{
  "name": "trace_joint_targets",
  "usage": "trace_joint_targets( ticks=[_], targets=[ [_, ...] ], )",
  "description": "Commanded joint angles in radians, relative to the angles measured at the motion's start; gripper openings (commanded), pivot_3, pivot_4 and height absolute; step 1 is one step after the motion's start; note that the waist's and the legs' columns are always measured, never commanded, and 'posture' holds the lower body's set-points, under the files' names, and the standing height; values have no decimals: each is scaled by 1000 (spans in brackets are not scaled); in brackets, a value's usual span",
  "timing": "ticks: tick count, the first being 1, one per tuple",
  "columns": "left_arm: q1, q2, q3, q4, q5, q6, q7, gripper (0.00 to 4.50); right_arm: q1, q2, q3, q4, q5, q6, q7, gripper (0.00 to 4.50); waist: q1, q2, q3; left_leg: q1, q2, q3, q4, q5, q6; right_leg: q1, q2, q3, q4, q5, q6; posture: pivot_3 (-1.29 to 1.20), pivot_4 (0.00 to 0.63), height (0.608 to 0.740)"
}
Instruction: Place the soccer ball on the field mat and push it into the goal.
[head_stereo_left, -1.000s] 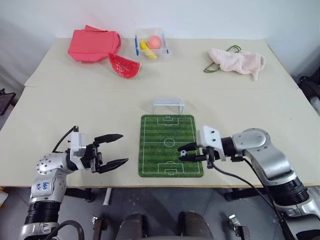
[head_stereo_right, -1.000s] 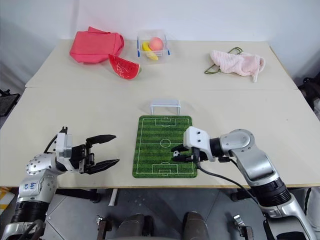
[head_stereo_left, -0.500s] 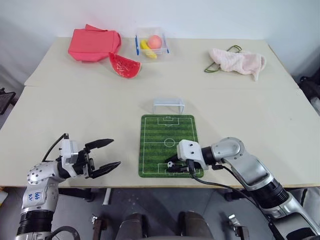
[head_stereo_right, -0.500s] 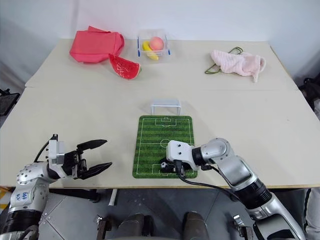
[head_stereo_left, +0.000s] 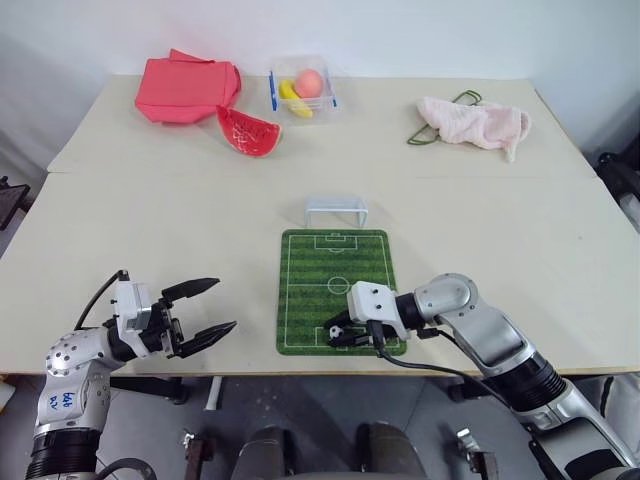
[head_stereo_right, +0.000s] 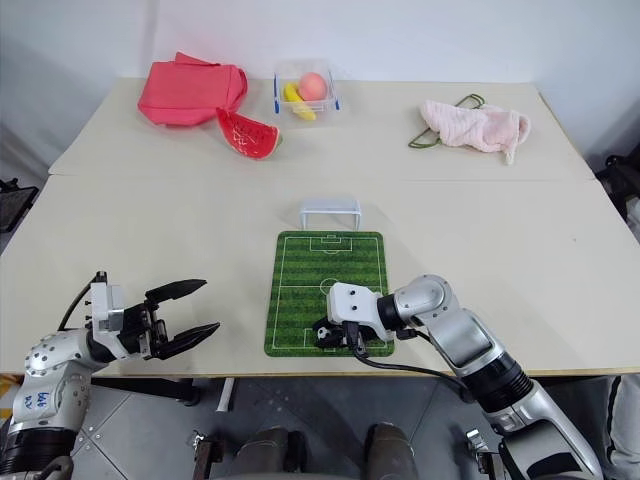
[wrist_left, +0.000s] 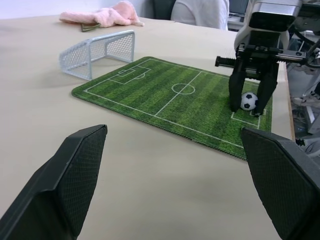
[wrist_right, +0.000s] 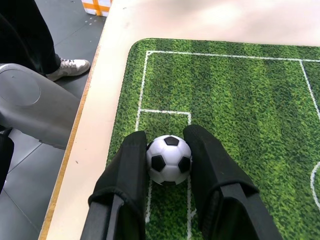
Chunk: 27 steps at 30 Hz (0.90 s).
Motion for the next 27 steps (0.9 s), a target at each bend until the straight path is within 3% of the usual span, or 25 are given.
trace_joint_targets(
  ticks=[1, 7, 12, 27],
  targets=[
    [-12, 15, 26, -20, -1, -15, 7, 4500, 10, -6, -7, -14, 16, -5, 11, 854, 0, 0, 0, 0, 0, 0, 0, 0, 0, 0, 0, 0, 0, 0, 0, 0, 150, 740],
    [-26, 13, 21, -14, 3, -15, 12, 4500, 6, 0, -6, -13, 25, -9, 17, 854, 0, 0, 0, 0, 0, 0, 0, 0, 0, 0, 0, 0, 0, 0, 0, 0, 150, 740],
    [-30, 11, 18, -15, 4, -13, 14, 4500, 8, 5, -10, -28, 38, 2, 19, 2409, 0, 0, 0, 0, 0, 0, 0, 0, 0, 0, 0, 0, 0, 0, 0, 0, 150, 740],
    [-7, 15, 30, -25, -13, -9, -4, 4500, -72, -30, -70, -209, 139, 107, 33, 2409, 0, 0, 0, 0, 0, 0, 0, 0, 0, 0, 0, 0, 0, 0, 0, 0, 150, 740]
  ],
)
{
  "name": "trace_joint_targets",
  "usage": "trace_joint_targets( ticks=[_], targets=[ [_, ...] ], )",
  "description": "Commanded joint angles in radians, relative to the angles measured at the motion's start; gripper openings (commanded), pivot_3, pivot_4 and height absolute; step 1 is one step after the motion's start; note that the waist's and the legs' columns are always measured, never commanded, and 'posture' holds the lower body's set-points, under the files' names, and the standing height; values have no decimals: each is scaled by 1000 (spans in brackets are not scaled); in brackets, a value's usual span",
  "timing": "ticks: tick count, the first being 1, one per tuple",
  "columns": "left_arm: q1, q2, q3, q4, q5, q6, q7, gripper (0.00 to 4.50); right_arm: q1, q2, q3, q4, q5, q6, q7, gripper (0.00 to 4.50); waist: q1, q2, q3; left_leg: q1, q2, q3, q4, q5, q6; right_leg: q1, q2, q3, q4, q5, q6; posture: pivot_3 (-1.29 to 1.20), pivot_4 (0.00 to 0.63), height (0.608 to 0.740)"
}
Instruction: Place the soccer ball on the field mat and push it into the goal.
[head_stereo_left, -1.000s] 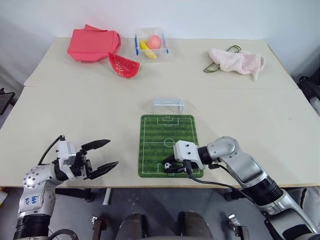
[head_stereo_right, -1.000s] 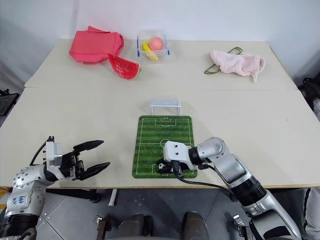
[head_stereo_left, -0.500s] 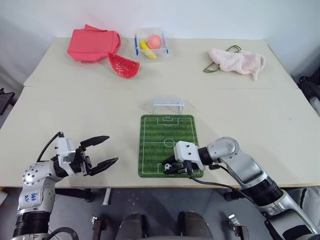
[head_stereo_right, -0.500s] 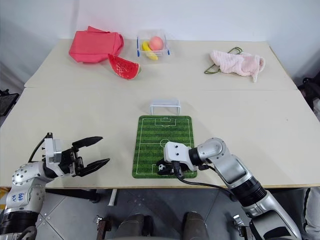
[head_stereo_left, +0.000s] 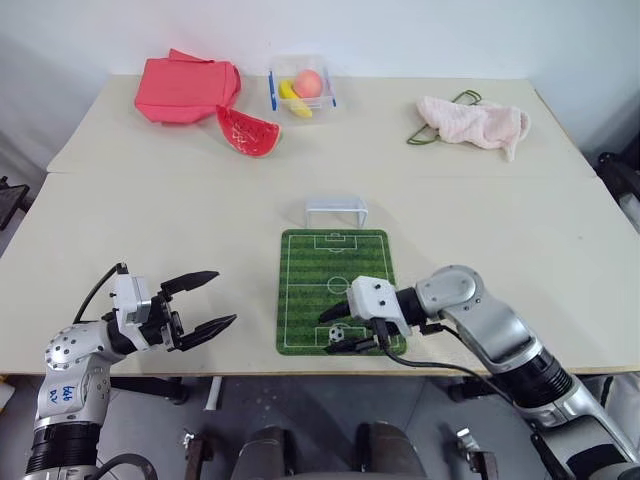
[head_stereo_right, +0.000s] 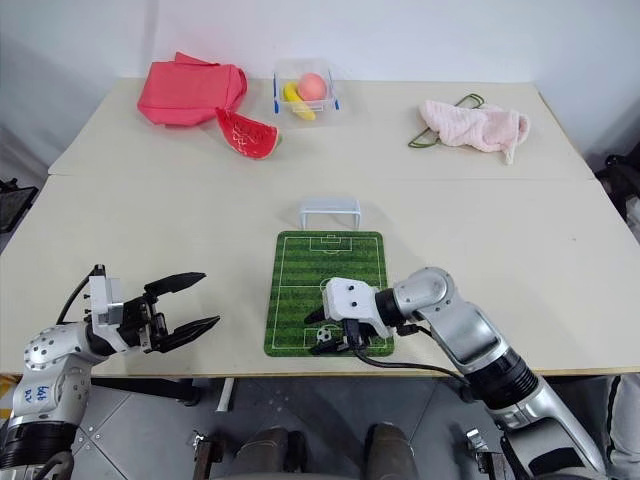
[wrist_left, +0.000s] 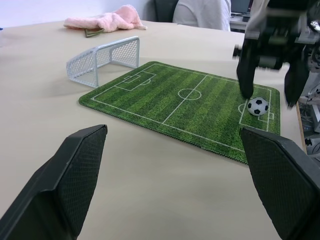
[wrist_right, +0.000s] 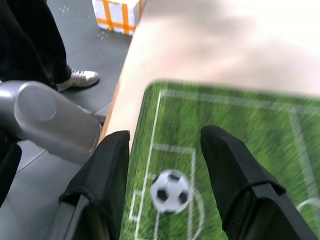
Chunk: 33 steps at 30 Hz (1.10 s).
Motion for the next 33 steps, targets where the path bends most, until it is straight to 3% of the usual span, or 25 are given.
trace_joint_targets(
  ticks=[1, 8, 9, 22, 27, 33],
  targets=[
    [24, 15, 32, -28, -19, -9, -16, 4500, -11, -14, -39, -95, 57, 61, -6, 2409, 0, 0, 0, 0, 0, 0, 0, 0, 0, 0, 0, 0, 0, 0, 0, 0, 150, 740],
    [54, 22, 42, -32, -15, -9, -28, 4500, 102, -77, -21, -186, 88, 85, 3, 128, 2, -1, 0, 0, 0, 0, 0, 0, 0, 0, -1, 0, 0, 0, 0, 0, 150, 740],
    [56, 22, 44, -35, -17, -7, -29, 4500, 121, -75, -14, -177, 88, 87, -5, 28, 2, -1, -1, 0, 0, 0, 0, 0, 0, 1, -1, 0, -1, 0, 0, 0, 150, 740],
    [65, 33, 53, -51, -17, 7, -30, 4500, 101, 16, 53, 44, 1, -22, -27, 28, 0, -2, -1, 0, 0, 0, 0, 0, 0, 0, 0, 0, 0, 0, 0, 0, 150, 740],
    [35, 23, 42, -43, -13, 6, -17, 4500, -23, 55, -23, 250, -45, -98, -100, 28, -1, -2, -1, 0, 0, 1, 0, 0, 0, 0, 0, 0, 0, 0, 0, 0, 150, 740],
    [-47, 9, 29, 14, 0, -5, -4, 4500, -288, 93, -184, 547, -72, -230, -260, 28, -4, -2, -1, 0, 0, 1, 0, 0, 0, -1, 0, 0, 1, 0, 0, 0, 150, 740]
  ],
)
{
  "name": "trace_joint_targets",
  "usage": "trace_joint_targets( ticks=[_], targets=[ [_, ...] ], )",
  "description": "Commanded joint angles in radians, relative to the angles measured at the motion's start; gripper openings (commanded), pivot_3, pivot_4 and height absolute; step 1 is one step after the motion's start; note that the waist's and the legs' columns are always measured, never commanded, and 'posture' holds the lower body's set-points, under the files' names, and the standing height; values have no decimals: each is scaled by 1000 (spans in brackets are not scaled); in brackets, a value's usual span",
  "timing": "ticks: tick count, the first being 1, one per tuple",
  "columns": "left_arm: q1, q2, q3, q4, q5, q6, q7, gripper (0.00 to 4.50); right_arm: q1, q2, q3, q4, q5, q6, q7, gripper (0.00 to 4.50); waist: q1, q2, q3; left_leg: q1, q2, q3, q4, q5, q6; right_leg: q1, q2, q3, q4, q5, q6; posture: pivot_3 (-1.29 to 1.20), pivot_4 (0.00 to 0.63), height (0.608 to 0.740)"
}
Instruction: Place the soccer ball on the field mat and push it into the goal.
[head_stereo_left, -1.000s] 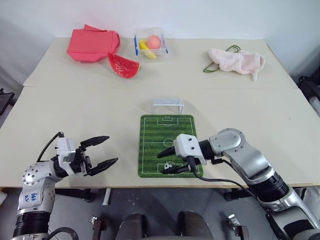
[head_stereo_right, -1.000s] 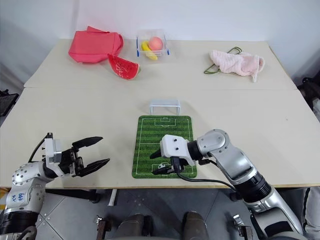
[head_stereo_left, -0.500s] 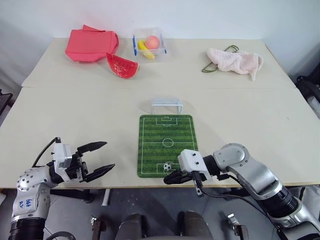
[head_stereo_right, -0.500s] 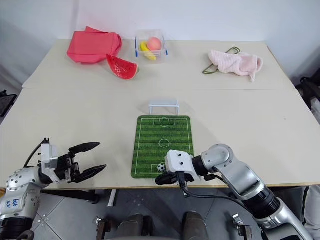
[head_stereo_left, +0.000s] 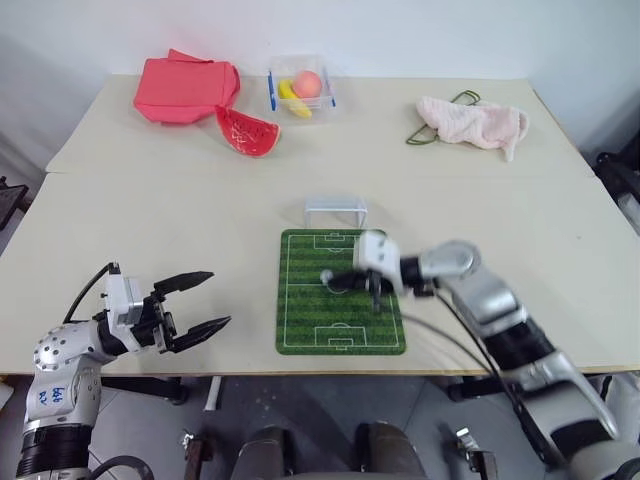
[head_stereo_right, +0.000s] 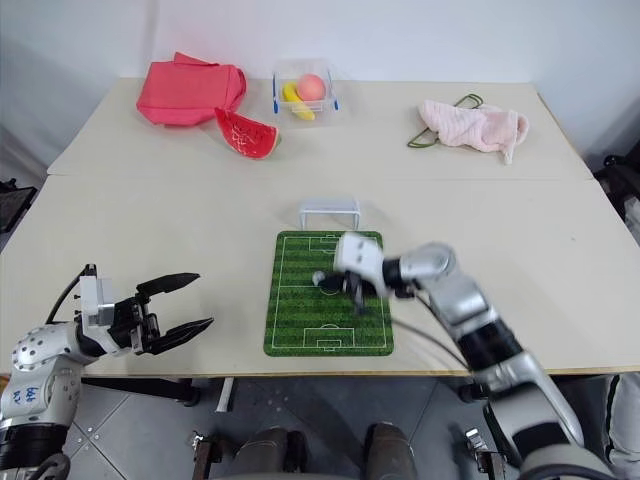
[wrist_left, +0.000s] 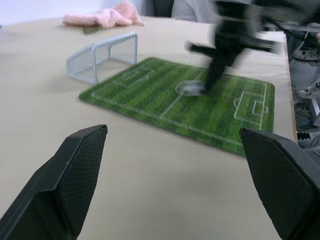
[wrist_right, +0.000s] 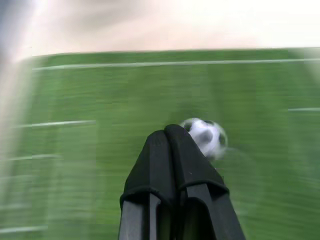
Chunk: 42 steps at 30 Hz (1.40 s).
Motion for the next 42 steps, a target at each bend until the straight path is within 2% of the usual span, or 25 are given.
trace_joint_targets(
  ticks=[1, 7, 15, 17, 18, 21, 26, 30, 37, 42],
  targets=[
    [-34, -15, 2, 32, 2, -17, 9, 4500, -94, 15, -110, 87, 17, -69, -63, 28, 0, 0, 0, 0, 0, 0, 0, 0, 0, 0, 0, -1, 0, 0, 0, 0, 150, 740],
    [-115, -44, -2, 100, 20, -48, 27, 4500, -118, -27, -182, 112, 29, -65, -52, 28, 0, 0, 0, -1, -1, -2, -2, 0, 0, -1, 0, -4, 2, 0, 0, 0, 150, 740],
    [-166, -69, 14, 141, 35, -74, 104, 4500, 51, -168, -260, 28, 85, -11, 42, 28, 2, 0, 0, -1, -2, -1, -1, 0, 0, 0, -1, -4, 0, 0, 0, 0, 150, 740],
    [-160, -57, 22, 154, 48, -62, 136, 4500, 204, -298, -284, -13, 140, 26, 207, 390, 5, 0, 0, -1, -1, 0, -1, 0, 0, -1, -1, -4, 0, 0, 0, 0, 150, 740],
    [-153, -51, 23, 159, 51, -57, 137, 4500, 236, -327, -296, 15, 136, 13, 218, 603, 7, 0, 0, -2, -1, -1, -2, 0, 0, 0, -1, -4, -1, 0, 0, 0, 150, 740],
    [-136, -39, 30, 158, 39, -26, 136, 4500, 257, -334, -348, 119, 155, -52, 215, 1577, 1, -1, 0, -1, -2, 0, -1, -1, 1, 1, -1, -4, -2, 0, 0, 0, 150, 740],
    [-105, -2, 55, 143, 30, 27, 130, 4500, 360, -392, -398, 199, 218, -129, 410, 3198, 2, -1, 1, 2, 0, 2, -1, 0, 0, 3, 0, -4, -2, 0, 0, 0, 150, 740],
    [-68, 28, 79, 121, 14, 74, 126, 4500, 327, -374, -461, 255, 277, -169, 445, 4485, 0, -1, 1, 2, 0, 3, 0, 0, 0, 2, -1, -2, -2, 0, 0, 0, 150, 740],
    [-48, 28, 113, 106, 8, 95, 144, 4500, 284, -378, -472, 403, 250, -283, 495, 4485, 8, -1, 1, 2, 4, 1, 0, 0, 1, 3, -1, -3, -2, 0, 0, 0, 150, 740],
    [-18, 24, 132, 88, -4, 103, 141, 4500, 273, -365, -467, 422, 233, -286, 461, 4485, 4, -1, 1, 2, 4, 1, 0, 0, 1, 4, -1, -3, -2, 0, 0, 0, 150, 740]
  ],
)
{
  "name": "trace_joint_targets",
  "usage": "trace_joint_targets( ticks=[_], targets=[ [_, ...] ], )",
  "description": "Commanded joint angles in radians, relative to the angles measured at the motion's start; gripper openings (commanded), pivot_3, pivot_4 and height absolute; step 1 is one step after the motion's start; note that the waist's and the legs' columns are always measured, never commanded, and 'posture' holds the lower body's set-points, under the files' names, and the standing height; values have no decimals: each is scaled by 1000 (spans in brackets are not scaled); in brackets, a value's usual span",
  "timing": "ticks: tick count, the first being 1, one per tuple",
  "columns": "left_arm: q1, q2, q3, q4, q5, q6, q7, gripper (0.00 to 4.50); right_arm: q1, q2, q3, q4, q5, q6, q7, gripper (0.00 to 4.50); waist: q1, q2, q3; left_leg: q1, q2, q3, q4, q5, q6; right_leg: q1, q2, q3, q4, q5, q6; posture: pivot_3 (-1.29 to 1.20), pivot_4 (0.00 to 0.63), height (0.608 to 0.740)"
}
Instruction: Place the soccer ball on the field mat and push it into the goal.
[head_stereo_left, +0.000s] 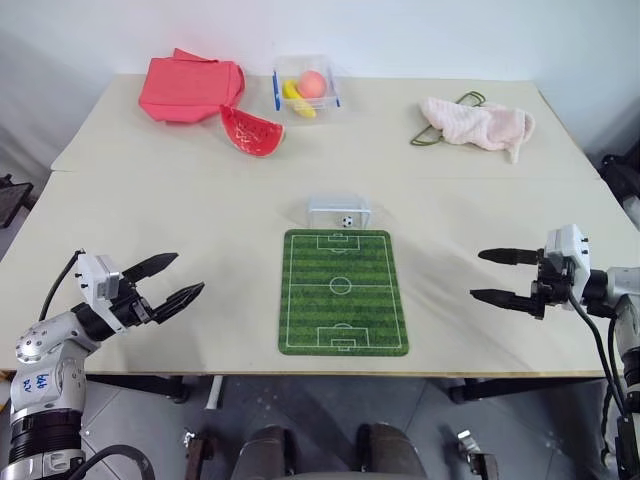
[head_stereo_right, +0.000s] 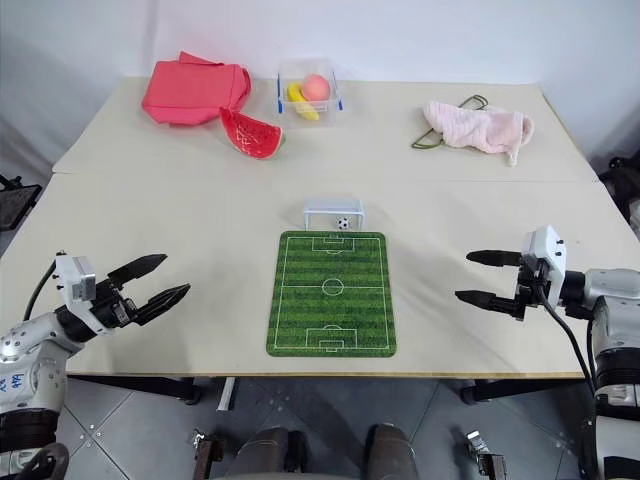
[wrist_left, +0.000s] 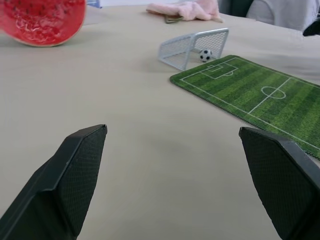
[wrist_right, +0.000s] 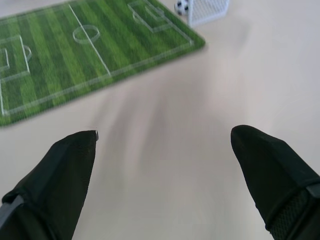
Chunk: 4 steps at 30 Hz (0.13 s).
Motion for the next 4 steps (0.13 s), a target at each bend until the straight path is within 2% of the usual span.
trace_joint_targets(
  ticks=[1, 4],
  targets=[
    [29, 8, 31, -51, -31, -3, -13, 4500, -10, 4, -18, -18, 6, -7, -13, 4485, -2, 0, 0, 0, 0, 0, 0, 0, 0, 0, 0, 0, 0, 0, 0, 0, 150, 740],
    [65, 25, 15, -64, -15, 0, -36, 4500, 15, 5, -22, -49, 10, 0, -24, 4485, -4, 0, 0, 0, 1, 0, 0, 0, 0, 0, 0, 0, 0, 0, 0, 0, 150, 740]
  ],
)
